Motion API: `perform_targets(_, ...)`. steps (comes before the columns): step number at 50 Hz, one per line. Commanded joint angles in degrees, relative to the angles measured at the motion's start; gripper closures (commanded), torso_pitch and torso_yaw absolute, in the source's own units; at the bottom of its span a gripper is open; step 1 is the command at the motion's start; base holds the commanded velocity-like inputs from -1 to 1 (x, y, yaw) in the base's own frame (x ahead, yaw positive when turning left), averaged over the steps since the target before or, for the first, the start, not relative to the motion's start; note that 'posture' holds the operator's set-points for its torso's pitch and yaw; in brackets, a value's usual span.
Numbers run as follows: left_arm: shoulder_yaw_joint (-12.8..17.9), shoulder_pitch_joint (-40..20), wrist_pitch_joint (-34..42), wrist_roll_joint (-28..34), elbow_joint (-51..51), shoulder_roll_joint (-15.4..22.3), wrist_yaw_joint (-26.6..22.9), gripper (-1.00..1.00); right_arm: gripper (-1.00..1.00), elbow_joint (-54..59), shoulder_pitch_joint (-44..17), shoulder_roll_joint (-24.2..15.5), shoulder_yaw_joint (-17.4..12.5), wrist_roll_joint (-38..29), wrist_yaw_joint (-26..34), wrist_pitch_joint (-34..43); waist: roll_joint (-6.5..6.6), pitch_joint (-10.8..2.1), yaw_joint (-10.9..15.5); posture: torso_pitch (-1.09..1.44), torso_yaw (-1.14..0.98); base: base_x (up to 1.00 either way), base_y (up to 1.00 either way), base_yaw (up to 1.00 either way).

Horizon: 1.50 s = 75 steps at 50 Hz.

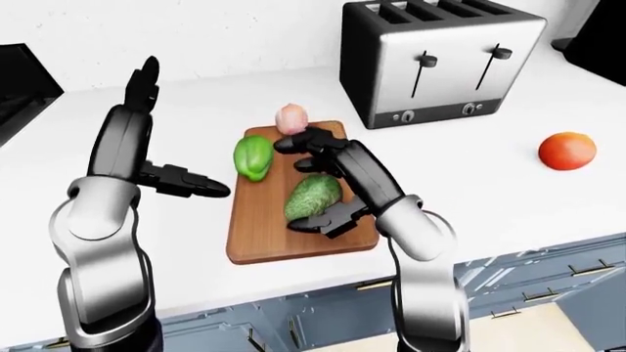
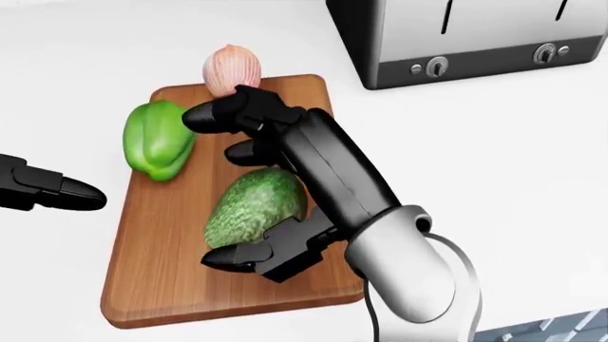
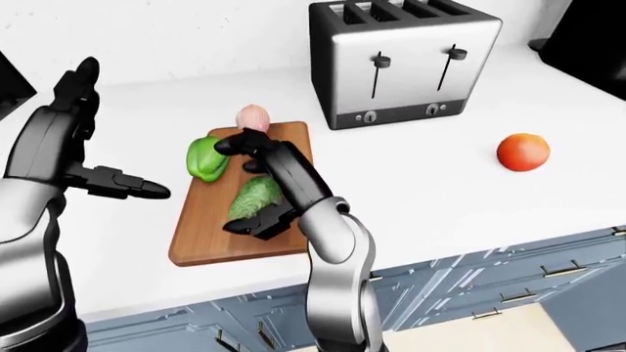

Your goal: Place the avocado, onion, tomato and bell pepper on the cutting board.

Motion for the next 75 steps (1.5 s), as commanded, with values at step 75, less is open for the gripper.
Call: perform_targets(75,1.0,-2.7,-0.9,-0.9,-1.2,1.1,1.4,-1.00,-1.00,22.6,-9.7,-42.6,-37.5,26.4,-26.9,-6.8,-2.62,-0.95,0.7,0.00,0.00,0.00,0.00,0.00)
